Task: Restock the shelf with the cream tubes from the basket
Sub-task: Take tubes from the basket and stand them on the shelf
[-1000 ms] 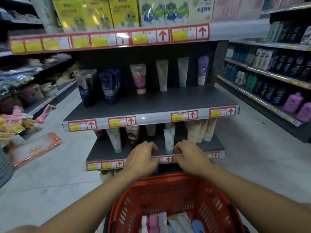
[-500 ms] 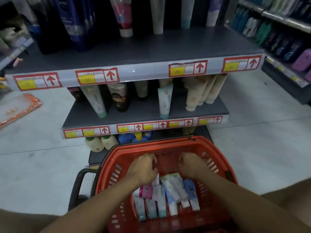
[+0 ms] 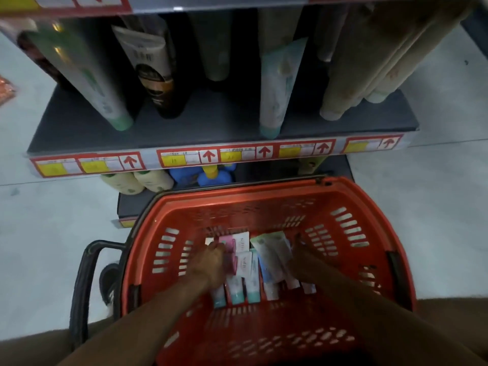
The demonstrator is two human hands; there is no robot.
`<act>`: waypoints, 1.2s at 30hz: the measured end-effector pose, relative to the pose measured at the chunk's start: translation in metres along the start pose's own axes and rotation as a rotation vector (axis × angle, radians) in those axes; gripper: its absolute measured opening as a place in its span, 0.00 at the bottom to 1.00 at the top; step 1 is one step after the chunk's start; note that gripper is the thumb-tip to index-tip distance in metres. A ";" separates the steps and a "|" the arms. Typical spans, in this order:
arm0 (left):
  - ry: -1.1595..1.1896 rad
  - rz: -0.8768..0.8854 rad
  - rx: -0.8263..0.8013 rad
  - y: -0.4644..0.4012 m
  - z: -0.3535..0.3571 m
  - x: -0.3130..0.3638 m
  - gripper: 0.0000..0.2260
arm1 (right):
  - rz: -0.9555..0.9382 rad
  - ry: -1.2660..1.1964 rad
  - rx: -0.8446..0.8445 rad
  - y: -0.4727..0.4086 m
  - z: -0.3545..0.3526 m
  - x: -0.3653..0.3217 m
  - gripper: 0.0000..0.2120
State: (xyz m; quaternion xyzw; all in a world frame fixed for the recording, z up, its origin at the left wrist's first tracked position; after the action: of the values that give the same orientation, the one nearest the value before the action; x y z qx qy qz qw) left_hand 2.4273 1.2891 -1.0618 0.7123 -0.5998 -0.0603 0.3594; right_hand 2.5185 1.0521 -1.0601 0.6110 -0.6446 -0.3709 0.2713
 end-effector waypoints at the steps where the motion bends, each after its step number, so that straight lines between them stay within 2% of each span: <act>1: -0.028 0.006 -0.035 -0.003 0.010 -0.004 0.28 | 0.003 -0.016 0.001 0.000 0.000 -0.004 0.41; 4: -0.131 0.001 -0.111 -0.006 0.026 -0.009 0.33 | 0.046 0.055 -0.055 -0.007 0.014 -0.004 0.35; 8: -0.275 0.000 -0.098 -0.012 0.038 -0.010 0.36 | 0.083 0.070 -0.021 -0.015 0.018 -0.002 0.32; 13: -0.351 -0.004 -0.068 -0.018 0.038 -0.006 0.31 | -0.025 0.135 0.011 -0.024 0.026 -0.013 0.36; 17: -0.292 -0.058 -0.120 -0.015 0.045 -0.011 0.30 | 0.013 0.163 -0.042 -0.069 0.057 0.018 0.36; 19: -0.274 -0.070 -0.134 -0.014 0.044 -0.009 0.30 | 0.038 0.160 -0.077 -0.063 0.055 0.018 0.40; 21: -0.260 -0.070 -0.141 -0.013 0.043 -0.008 0.29 | 0.024 0.114 -0.073 -0.048 0.047 0.011 0.39; 25: -0.188 -0.103 -0.092 -0.006 0.036 -0.004 0.30 | 0.136 0.001 -0.040 -0.037 0.036 0.018 0.43; 29: -0.071 -0.161 -0.018 0.008 0.020 -0.004 0.29 | 0.064 0.006 -0.005 -0.033 0.027 0.005 0.41; 32: -0.013 -0.195 0.039 0.020 0.000 -0.001 0.27 | -0.019 0.031 0.034 -0.017 0.015 -0.006 0.46; 36: 0.074 -0.224 0.119 0.044 -0.027 0.005 0.25 | -0.065 0.066 0.105 0.011 -0.002 -0.014 0.42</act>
State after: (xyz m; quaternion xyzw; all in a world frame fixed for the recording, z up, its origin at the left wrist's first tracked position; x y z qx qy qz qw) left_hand 2.4065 1.2954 -1.0145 0.7967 -0.5052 -0.0379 0.3296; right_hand 2.5156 1.0654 -1.0486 0.6569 -0.6337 -0.3247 0.2479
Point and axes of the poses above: each hand's wrist, its own y-axis away from the middle knuckle, its own z-axis out of the palm, x = y × z, the point moved 10 cm from there along -y, towards the middle knuckle, and after that the axes turned 9 degrees about z, right-handed, at the moved point
